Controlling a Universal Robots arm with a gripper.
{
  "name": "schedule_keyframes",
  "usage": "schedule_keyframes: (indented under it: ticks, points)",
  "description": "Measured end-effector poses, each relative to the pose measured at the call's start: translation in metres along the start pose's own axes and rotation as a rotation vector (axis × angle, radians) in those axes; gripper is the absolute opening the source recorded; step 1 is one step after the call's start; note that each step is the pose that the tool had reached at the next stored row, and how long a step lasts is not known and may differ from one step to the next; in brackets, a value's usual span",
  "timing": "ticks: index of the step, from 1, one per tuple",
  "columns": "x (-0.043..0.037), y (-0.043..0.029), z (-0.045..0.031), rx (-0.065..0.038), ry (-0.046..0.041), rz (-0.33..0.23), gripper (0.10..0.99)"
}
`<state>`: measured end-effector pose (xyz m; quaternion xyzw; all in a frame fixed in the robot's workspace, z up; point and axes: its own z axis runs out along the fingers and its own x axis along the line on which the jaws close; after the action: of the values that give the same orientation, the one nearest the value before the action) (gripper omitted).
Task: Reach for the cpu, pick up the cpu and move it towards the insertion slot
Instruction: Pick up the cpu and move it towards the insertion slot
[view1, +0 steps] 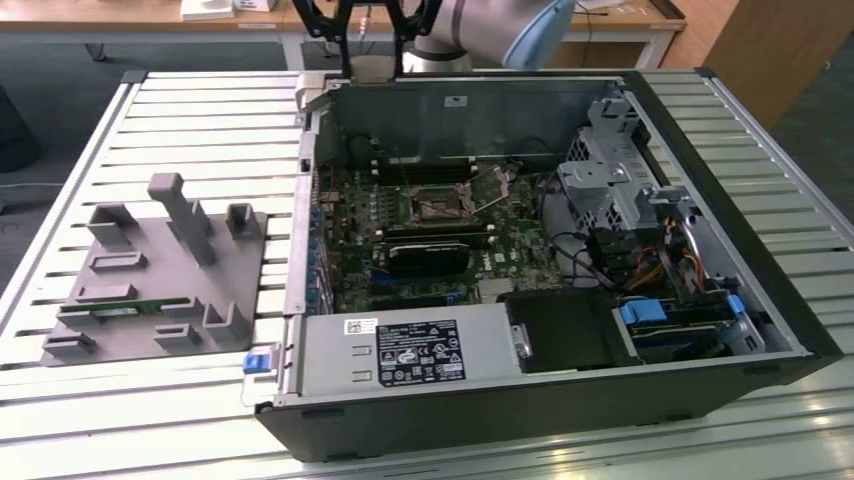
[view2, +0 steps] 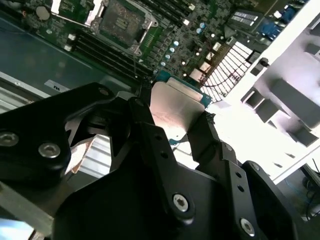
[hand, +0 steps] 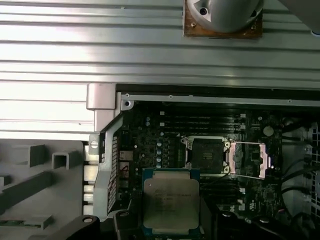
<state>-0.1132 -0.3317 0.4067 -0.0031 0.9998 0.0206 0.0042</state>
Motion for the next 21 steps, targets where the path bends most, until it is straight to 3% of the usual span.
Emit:
schedule_keyframes:
  ticks: [14,21]
  points:
    - [-0.0553,0.0066,0.007,-0.001,-0.0001,0.0,0.541]
    - [-0.0704,0.0106,0.0096,-0.001,-0.0073,0.0,0.541]
